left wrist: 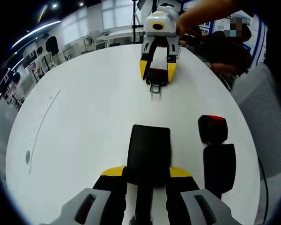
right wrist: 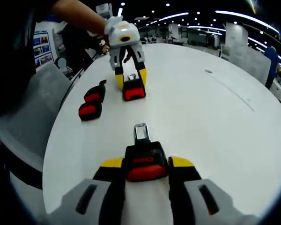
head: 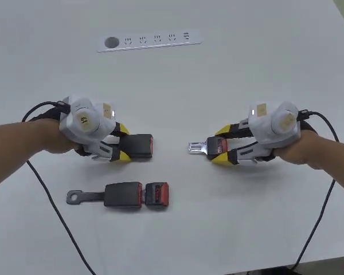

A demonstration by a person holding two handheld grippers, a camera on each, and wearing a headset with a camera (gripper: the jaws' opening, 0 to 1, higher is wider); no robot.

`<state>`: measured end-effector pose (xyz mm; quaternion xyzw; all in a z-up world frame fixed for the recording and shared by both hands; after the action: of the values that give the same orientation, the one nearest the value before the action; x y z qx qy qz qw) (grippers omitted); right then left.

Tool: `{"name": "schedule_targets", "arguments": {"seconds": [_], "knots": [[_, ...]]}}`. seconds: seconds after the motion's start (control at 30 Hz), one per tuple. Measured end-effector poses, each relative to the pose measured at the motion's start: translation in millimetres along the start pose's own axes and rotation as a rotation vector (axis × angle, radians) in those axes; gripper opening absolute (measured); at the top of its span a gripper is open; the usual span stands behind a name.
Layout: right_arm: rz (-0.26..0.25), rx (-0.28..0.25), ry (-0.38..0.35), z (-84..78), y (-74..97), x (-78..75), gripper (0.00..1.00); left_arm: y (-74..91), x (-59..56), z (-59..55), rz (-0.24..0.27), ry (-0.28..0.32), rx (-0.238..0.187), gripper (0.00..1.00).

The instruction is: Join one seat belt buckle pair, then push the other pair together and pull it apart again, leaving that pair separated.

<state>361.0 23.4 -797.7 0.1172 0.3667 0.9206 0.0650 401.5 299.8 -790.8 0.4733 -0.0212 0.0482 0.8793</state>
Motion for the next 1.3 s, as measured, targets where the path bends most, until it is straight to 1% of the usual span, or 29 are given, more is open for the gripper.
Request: {"name": "schedule_targets", "arguments": {"seconds": [0.07, 0.37, 0.63, 0.8, 0.93, 1.07, 1.1, 1.17, 1.2, 1.23, 1.27, 1.3], "knots": [[0.000, 0.004, 0.001, -2.3, 2.7, 0.6, 0.36, 0.0, 0.0, 0.6, -0.002, -0.004, 0.007, 0.33], [-0.013, 0.022, -0.019, -15.6, 15.0, 2.0, 0.36, 0.2, -0.3, 0.2, -0.002, -0.004, 0.010, 0.33], [-0.003, 0.033, -0.012, -22.3, 22.0, 1.2, 0.36, 0.4, -0.5, 0.0, -0.001, -0.003, 0.015, 0.34], [-0.002, 0.028, -0.024, -22.9, 22.4, 0.7, 0.37, 0.4, -0.2, -0.1, -0.002, -0.003, 0.015, 0.34], [0.018, 0.037, -0.019, -22.1, 23.0, -1.1, 0.37, 0.4, -0.1, 1.4, -0.003, 0.003, 0.027, 0.34], [0.019, 0.049, -0.021, -19.6, 22.6, -0.1, 0.37, 0.4, -0.2, 1.5, 0.001, 0.019, 0.033, 0.34], [0.012, 0.050, -0.009, -19.7, 21.7, 2.2, 0.38, 0.3, 0.1, 1.7, -0.001, 0.022, 0.033, 0.34], [0.004, 0.071, 0.045, -20.7, 22.0, 2.9, 0.38, 0.2, 0.8, 2.2, -0.006, 0.038, 0.034, 0.35], [0.000, 0.076, 0.038, -20.4, 21.4, 4.4, 0.38, 0.4, 0.6, 2.4, -0.006, 0.060, 0.036, 0.35], [-0.004, 0.074, 0.031, -19.6, 21.1, 3.9, 0.38, 0.2, -0.4, 3.4, -0.008, 0.095, 0.034, 0.36], [-0.013, 0.071, 0.000, -19.6, 21.5, 3.6, 0.38, 0.2, -0.9, 4.9, -0.013, 0.108, 0.024, 0.38], [-0.025, 0.065, -0.017, -19.6, 21.6, 3.3, 0.40, 0.6, -1.9, 4.7, -0.020, 0.115, 0.032, 0.40]]}}
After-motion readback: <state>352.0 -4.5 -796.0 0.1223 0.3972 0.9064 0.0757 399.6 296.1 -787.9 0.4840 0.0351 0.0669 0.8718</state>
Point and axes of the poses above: the centre of the closed fingertips' face, and the gripper's own axes: y roughly backward along the fingers, x roughly to its left, z roughly out of its top, the point moved 8 cm from there along y, roughly backward along the fingers, and after that the axes turned 7 degrees about z, right-handed, at the moved point
